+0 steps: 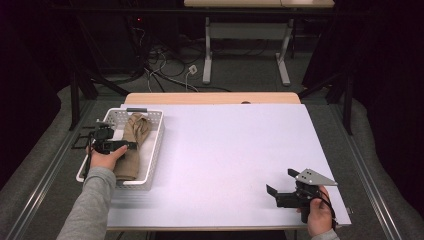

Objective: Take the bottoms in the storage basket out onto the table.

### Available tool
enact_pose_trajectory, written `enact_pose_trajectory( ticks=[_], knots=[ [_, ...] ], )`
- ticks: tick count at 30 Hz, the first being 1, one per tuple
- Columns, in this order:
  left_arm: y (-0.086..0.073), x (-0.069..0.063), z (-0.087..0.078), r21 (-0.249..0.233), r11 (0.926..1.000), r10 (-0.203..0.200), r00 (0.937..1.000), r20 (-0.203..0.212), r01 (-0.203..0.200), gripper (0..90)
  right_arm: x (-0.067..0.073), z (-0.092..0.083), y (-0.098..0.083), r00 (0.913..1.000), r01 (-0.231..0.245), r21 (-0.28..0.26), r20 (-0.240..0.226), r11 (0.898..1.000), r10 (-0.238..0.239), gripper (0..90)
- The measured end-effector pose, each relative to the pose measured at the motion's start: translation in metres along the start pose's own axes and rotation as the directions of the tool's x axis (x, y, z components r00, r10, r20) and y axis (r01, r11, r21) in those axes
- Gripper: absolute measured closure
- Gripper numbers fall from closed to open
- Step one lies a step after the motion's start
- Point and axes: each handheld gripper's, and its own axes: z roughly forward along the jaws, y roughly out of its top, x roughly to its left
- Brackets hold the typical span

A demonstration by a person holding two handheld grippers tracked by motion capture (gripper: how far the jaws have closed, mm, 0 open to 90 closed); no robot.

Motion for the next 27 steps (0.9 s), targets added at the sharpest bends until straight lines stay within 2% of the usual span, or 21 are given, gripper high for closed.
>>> enact_pose_trajectory(
  ticks=[5,10,19,27],
  knots=[
    [0.000,0.001,0.004,0.026,0.9997,-0.005,1.0000,-0.003,0.005,15.7,0.000,0.000,0.000,1.0000,0.001,0.002,0.000,1.000,-0.001,0.0],
    [0.000,0.001,0.006,0.045,0.9990,0.007,0.9999,-0.010,-0.007,16.0,0.000,0.001,0.000,1.0000,-0.001,0.001,-0.001,1.000,0.001,0.0],
    [0.000,0.001,0.012,0.075,0.9972,0.006,0.9999,-0.012,-0.005,20.2,0.000,0.000,0.000,1.0000,-0.001,0.002,-0.001,1.000,0.001,0.0],
    [0.000,0.002,0.012,0.076,0.9970,0.014,0.9999,-0.010,-0.013,24.3,-0.001,0.000,0.000,1.0000,0.000,0.003,-0.002,1.000,0.000,0.0]
  ],
)
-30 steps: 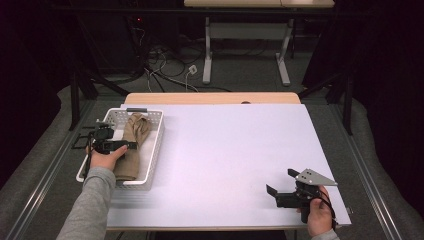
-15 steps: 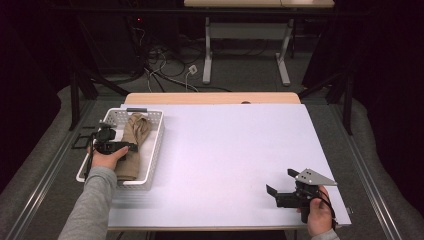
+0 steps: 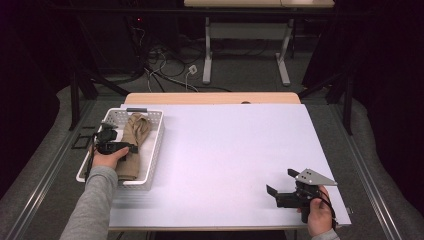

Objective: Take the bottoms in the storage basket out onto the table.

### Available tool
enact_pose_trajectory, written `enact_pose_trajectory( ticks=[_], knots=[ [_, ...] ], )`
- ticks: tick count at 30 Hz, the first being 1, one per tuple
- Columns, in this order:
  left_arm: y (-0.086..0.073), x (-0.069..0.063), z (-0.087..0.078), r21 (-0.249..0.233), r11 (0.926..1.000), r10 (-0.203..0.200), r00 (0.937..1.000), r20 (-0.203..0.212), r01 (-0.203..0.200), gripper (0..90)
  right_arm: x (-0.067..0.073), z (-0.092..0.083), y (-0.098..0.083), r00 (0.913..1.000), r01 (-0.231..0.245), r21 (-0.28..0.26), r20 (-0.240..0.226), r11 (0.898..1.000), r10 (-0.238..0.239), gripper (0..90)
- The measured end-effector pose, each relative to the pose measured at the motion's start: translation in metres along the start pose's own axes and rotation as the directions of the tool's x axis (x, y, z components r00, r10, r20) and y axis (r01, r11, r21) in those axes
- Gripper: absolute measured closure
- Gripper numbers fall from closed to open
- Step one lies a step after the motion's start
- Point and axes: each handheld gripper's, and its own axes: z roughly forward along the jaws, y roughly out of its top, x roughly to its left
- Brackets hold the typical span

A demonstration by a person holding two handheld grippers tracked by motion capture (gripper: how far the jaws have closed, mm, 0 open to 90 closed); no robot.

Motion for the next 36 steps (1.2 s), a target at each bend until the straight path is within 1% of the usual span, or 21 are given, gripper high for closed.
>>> enact_pose_trajectory(
  ticks=[4,6,11,14,18,25,32,36],
  knots=[
    [-0.0008,0.0006,0.0004,-0.004,1.0000,-0.002,1.0000,0.005,0.002,24.7,0.0001,0.0001,0.0000,1.0000,-0.001,-0.001,-0.001,1.000,0.001,0.0],
    [-0.0011,0.0007,0.0006,-0.003,1.0000,0.002,1.0000,0.008,-0.002,26.5,0.0002,0.0000,0.0000,1.0000,-0.001,0.000,0.000,1.000,0.001,0.0],
    [-0.0016,-0.0002,0.0008,-0.007,1.0000,0.000,0.9999,0.011,0.000,34.7,-0.0001,0.0001,-0.0001,1.0000,0.000,0.002,-0.001,1.000,0.000,0.0],
    [-0.0014,-0.0006,0.0005,-0.003,1.0000,0.007,0.9999,0.009,-0.007,40.1,-0.0003,0.0005,-0.0003,1.0000,0.000,0.000,0.001,1.000,0.000,0.0],
    [-0.0014,-0.0023,0.0005,0.000,0.9998,0.018,0.9998,-0.003,-0.018,47.5,-0.0010,0.0012,-0.0006,1.0000,0.003,0.002,0.000,1.000,-0.003,0.0],
    [-0.0007,-0.0038,-0.0011,0.003,0.9998,0.019,0.9995,-0.025,-0.019,58.8,-0.0016,0.0010,-0.0007,1.0000,0.002,0.008,0.001,1.000,-0.002,0.0],
    [-0.0007,-0.0066,-0.0031,-0.002,0.9997,0.022,0.9987,-0.046,-0.022,65.6,-0.0027,0.0018,-0.0011,1.0000,-0.001,0.009,0.002,1.000,0.001,0.0],
    [-0.0012,-0.0086,-0.0047,-0.016,0.9994,0.029,0.9979,-0.058,-0.030,67.8,-0.0031,0.0016,-0.0011,1.0000,-0.006,0.004,0.003,1.000,0.006,0.0]
  ],
)
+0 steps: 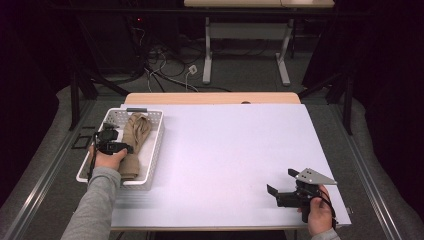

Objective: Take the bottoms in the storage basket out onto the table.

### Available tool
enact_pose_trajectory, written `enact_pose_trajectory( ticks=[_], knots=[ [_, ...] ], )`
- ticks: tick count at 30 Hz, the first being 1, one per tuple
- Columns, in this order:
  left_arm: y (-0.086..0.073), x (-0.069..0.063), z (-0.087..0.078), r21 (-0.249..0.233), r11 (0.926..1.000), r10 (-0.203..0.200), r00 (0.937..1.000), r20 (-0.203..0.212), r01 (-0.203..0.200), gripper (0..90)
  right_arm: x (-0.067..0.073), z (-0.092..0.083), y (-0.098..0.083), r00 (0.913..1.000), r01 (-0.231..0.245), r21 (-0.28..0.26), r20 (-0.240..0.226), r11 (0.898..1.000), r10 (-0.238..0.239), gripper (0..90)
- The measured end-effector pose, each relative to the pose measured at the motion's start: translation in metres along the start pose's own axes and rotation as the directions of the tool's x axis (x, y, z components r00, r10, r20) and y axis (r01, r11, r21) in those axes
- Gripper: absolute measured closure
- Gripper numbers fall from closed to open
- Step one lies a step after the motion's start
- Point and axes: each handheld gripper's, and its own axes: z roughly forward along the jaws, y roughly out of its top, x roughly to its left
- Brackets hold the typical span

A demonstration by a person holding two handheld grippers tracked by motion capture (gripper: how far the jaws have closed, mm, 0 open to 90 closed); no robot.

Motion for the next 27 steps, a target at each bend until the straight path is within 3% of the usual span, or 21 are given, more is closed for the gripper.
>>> enact_pose_trajectory(
  ticks=[9,27],
  knots=[
    [-0.0012,-0.0035,-0.0026,-0.033,0.9994,0.013,0.9995,-0.028,-0.014,69.9,-0.0005,-0.0001,-0.0001,1.0000,-0.004,0.007,-0.002,1.000,0.004,0.0],
    [-0.0036,-0.0050,-0.0091,-0.099,0.9949,0.017,0.9991,-0.038,-0.021,71.5,-0.0018,0.0006,-0.0003,1.0000,-0.004,0.007,-0.003,1.000,0.004,0.0]
  ],
)
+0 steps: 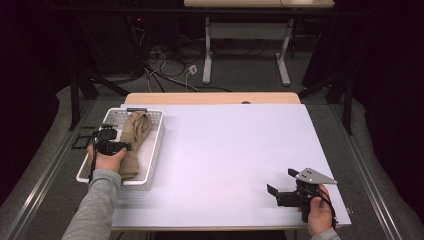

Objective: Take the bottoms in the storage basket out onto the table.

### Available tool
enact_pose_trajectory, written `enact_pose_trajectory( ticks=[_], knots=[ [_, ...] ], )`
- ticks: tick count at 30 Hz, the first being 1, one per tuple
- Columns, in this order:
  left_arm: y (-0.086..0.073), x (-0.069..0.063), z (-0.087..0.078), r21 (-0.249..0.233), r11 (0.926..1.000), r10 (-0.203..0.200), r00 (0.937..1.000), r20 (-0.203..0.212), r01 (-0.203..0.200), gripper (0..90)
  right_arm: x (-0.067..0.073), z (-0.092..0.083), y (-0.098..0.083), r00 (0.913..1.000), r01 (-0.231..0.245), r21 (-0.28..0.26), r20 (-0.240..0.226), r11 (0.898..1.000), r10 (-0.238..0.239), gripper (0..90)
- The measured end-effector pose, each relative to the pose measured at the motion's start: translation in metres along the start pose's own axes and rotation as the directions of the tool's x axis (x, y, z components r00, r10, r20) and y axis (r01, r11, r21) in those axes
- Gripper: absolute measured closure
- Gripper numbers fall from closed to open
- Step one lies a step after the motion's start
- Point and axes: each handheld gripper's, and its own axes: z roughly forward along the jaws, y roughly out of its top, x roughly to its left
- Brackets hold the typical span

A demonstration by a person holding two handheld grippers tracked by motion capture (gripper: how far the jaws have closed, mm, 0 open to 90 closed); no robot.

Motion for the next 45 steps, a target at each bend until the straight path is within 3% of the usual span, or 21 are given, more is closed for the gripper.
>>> enact_pose_trajectory(
  ticks=[21,27,31,45],
  knots=[
    [-0.004,-0.001,-0.011,-0.110,0.9939,0.008,1.0000,-0.005,-0.009,72.1,0.000,-0.001,0.000,1.0000,-0.003,-0.004,0.002,1.000,0.003,0.0],
    [-0.006,-0.002,-0.014,-0.150,0.9886,0.002,1.0000,-0.002,-0.002,72.5,0.000,0.000,0.000,1.0000,-0.002,-0.008,0.001,1.000,0.002,0.0],
    [-0.008,-0.002,-0.018,-0.199,0.9800,0.002,1.0000,0.000,-0.002,72.7,-0.001,0.000,0.000,1.0000,-0.001,-0.006,0.001,1.000,0.001,0.0],
    [-0.011,-0.002,-0.027,-0.264,0.9645,0.001,1.0000,0.008,0.001,72.8,-0.001,0.000,-0.001,1.0000,-0.009,-0.006,0.003,1.000,0.009,0.0]
  ],
)
